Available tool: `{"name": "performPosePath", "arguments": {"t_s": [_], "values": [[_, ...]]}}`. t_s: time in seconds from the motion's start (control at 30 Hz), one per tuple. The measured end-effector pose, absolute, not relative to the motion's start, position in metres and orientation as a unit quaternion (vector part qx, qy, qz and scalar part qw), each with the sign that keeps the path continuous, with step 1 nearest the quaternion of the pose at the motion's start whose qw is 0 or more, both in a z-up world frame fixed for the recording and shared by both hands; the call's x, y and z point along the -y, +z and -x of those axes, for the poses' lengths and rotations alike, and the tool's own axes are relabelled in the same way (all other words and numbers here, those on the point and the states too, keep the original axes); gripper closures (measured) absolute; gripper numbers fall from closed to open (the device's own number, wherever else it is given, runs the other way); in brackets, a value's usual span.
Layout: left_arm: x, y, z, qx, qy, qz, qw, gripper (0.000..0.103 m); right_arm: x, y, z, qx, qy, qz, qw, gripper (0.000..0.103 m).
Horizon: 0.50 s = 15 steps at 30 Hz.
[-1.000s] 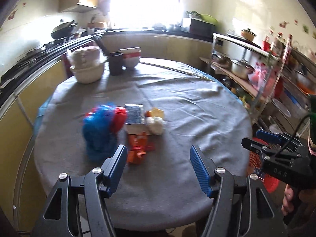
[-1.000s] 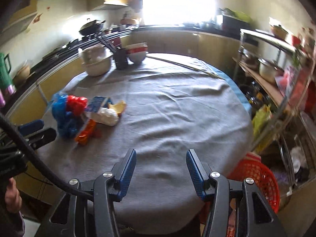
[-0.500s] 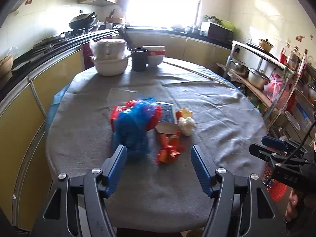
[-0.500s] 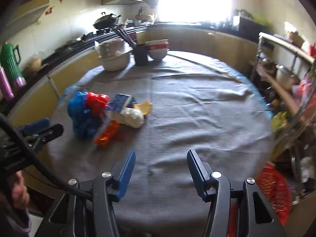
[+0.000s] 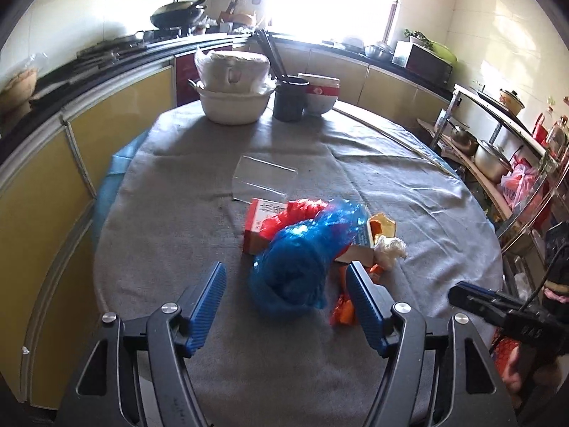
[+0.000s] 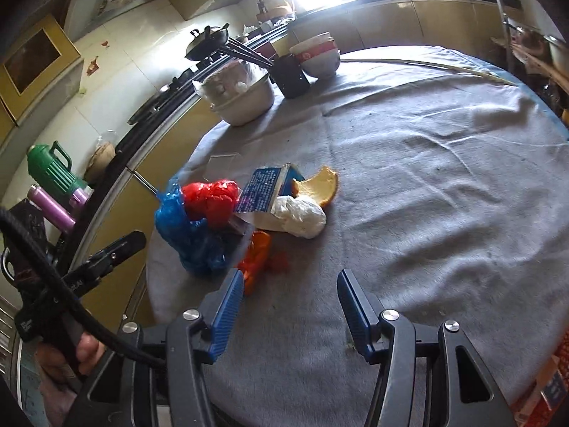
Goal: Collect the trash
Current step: 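Grasp the blue plastic bag with left tool while right tool grasps white tissue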
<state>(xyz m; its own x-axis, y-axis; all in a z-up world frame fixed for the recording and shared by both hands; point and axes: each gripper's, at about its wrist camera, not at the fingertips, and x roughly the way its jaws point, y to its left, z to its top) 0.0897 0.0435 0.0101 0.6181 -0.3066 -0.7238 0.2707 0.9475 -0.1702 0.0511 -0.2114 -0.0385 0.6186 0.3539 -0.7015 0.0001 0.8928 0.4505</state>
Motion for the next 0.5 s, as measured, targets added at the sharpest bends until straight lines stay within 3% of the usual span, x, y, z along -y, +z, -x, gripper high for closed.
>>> {"name": "performPosePath", "arguments": {"t_s": [0.33, 0.43, 0.5], "values": [[-0.028, -0.004, -0.115, -0.417, -0.184, 0.023, 0.89, 0.034, 0.207, -0.051, -0.085, -0.415, 0.108, -0.187, 0.884, 0.044], [-0.034, -0.011, -0.122, -0.428, -0.189, 0.039, 0.883, 0.058, 0.201, -0.058, -0.102, -0.42, 0.119, -0.17, 0.884, 0.044], [-0.036, -0.011, -0.122, -0.425, -0.193, 0.044, 0.883, 0.059, 0.197, -0.062, -0.113, -0.419, 0.119, -0.16, 0.886, 0.044]]}}
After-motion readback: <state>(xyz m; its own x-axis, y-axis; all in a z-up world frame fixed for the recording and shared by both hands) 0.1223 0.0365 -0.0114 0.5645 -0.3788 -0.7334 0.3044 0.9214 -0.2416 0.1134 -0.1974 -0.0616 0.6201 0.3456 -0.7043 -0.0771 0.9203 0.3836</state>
